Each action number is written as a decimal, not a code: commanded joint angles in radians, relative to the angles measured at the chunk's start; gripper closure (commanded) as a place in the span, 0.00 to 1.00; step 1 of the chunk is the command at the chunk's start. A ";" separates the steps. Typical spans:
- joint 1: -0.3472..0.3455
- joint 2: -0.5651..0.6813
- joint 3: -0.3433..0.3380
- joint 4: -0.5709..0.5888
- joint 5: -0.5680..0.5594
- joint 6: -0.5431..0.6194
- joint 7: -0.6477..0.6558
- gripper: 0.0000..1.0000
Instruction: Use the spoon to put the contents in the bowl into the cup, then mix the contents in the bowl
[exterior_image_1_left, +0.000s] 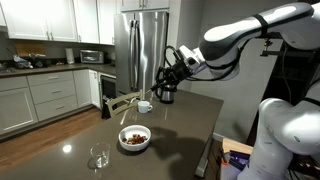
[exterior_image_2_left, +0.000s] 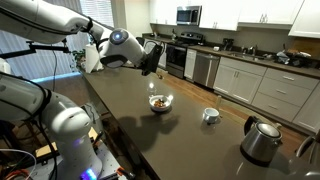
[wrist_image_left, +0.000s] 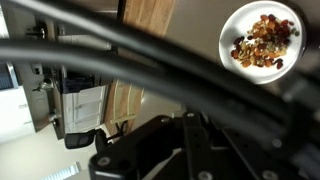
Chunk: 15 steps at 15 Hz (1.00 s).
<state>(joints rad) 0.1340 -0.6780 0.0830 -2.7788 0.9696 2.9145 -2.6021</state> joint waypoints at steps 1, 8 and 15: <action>0.035 0.101 -0.001 -0.002 -0.168 0.158 0.000 0.97; -0.011 0.200 0.021 -0.004 -0.244 0.202 0.000 0.95; -0.015 0.212 0.026 -0.002 -0.250 0.208 0.000 0.95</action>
<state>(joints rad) 0.1190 -0.4661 0.1092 -2.7806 0.7195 3.1221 -2.6020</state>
